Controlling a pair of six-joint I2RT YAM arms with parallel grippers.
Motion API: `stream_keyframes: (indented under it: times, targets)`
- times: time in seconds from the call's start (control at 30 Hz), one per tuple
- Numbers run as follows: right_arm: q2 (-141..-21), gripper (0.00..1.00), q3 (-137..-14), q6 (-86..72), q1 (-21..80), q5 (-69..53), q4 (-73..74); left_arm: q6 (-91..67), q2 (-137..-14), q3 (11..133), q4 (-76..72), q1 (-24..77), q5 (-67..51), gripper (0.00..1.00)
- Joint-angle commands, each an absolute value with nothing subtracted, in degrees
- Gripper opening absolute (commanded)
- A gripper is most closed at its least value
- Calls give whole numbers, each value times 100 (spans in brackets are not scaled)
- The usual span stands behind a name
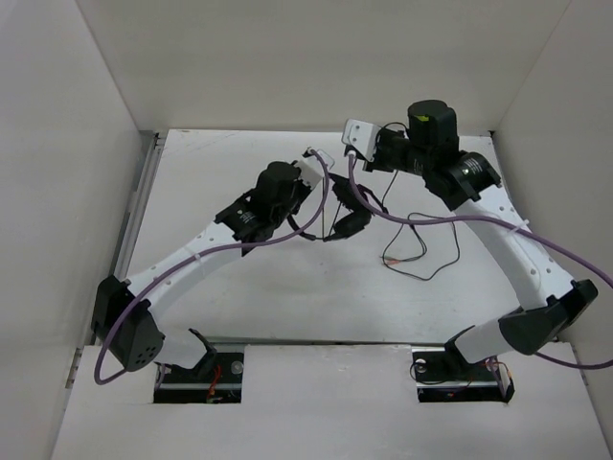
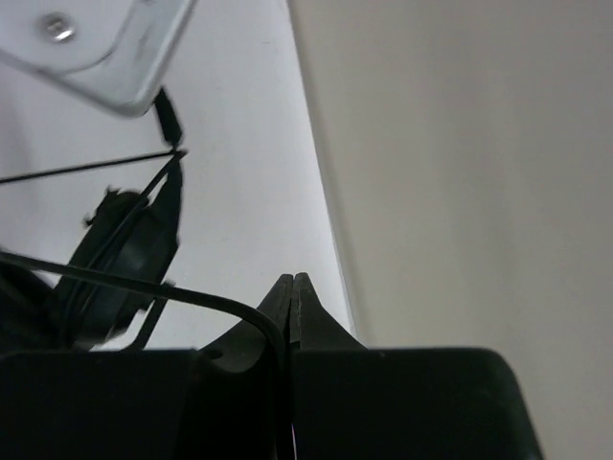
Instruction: Wrap the headphones
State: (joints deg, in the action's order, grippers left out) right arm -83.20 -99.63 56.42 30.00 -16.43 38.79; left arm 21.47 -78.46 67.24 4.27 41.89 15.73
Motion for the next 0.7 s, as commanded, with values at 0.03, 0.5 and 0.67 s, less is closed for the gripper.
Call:
stream_keyframes:
  times: [0.03,0.5,0.67]
  targets:
    - [-8305,0,-9678,5116,2975,-1178,1751,2066,-7717,7163,589,4390,1363,0]
    - [-8578,0,-9185,3393,2650,-1450,773,1899,-8068,8340,949,5145,1002,0]
    - [-8534,0,-8974,3217,2334,-1599,642,1881,-8095,8543,1002,5260,949,0]
